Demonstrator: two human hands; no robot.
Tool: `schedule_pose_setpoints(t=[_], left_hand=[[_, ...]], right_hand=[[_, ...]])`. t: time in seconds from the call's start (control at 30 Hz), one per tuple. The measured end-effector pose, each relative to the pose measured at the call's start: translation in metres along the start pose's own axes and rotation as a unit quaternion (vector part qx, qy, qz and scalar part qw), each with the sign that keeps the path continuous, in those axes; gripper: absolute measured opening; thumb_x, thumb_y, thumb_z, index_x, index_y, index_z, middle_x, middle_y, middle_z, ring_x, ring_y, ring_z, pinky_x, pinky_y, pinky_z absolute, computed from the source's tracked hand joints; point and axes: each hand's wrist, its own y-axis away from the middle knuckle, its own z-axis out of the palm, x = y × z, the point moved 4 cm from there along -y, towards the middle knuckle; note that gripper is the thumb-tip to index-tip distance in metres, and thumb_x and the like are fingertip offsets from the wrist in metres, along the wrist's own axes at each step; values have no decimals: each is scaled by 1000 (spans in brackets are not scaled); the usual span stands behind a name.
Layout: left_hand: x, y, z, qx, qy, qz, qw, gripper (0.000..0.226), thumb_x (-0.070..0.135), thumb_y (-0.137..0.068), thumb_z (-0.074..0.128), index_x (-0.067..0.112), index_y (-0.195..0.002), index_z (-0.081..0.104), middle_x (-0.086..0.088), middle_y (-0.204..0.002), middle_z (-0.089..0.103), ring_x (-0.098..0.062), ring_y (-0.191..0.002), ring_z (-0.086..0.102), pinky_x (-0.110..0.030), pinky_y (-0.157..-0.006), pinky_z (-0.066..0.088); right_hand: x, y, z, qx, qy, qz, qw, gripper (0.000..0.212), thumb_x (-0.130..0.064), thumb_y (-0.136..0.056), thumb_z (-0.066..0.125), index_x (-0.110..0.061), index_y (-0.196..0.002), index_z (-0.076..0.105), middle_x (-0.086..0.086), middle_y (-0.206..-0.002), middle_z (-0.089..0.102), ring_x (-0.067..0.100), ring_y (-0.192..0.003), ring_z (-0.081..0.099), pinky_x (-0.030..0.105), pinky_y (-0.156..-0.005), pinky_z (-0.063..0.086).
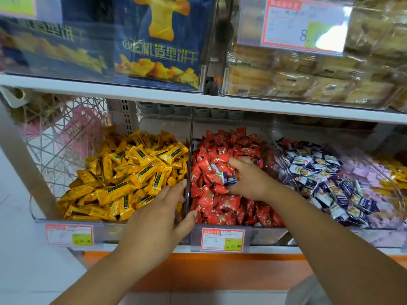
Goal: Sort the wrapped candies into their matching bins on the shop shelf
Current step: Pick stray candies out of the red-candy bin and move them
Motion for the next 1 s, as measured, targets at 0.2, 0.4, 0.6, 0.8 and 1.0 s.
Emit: schedule_pose_setpoints(t=[0.2, 0.4, 0.6, 0.8, 1.0], left_hand=[[1, 0, 0, 2, 6, 4, 1000, 67, 60, -88, 40, 44, -148, 16, 31, -95, 35, 5, -75, 52, -14, -51, 33], [3, 1, -1, 7, 13, 8, 1000, 66, 60, -85, 38, 46, -147, 19, 32, -92, 37, 13, -81, 49, -14, -49, 31], [4, 2, -2, 2, 8, 3, 1000, 64, 58, -89, 42, 45, -147, 17, 33, -92, 36, 18, -86, 46, -14, -49, 32], [4, 1, -2, -9, 11, 0, 1000, 65, 61, -89, 38, 47, -147, 13, 33, -97, 35, 13, -84, 48, -14, -51, 34], [2, 1, 0, -5, 12, -3, 1000, 66, 59, -90, 42, 46, -148, 13, 33, -94, 36, 15, -83, 48, -15, -50, 34]], right_hand=[[-7, 10, -31, 125, -111, -57, 984, 28, -9, -82, 73, -26, -102, 63, -3, -114, 56, 1, -74, 57, 16, -59, 41], [-21, 32, -68, 185, -241, -65, 950, 27, -16, -83, 74, -33, -102, 64, -6, -104, 66, 35, -81, 68, 48, -72, 58], [-46, 28, -7, 30, -46, -133, 990, 58, -44, -80, 73, -46, -132, 46, -7, -145, 38, 17, -130, 37, 42, -108, 37], [-32, 25, 5, 5, 168, -133, 977, 60, -53, -84, 64, -52, -138, 38, -13, -158, 17, 24, -142, 15, 46, -112, 20], [-14, 46, -52, -26, -70, -82, 994, 44, -52, -83, 66, -52, -126, 54, -27, -139, 40, -2, -127, 37, 22, -99, 30]])
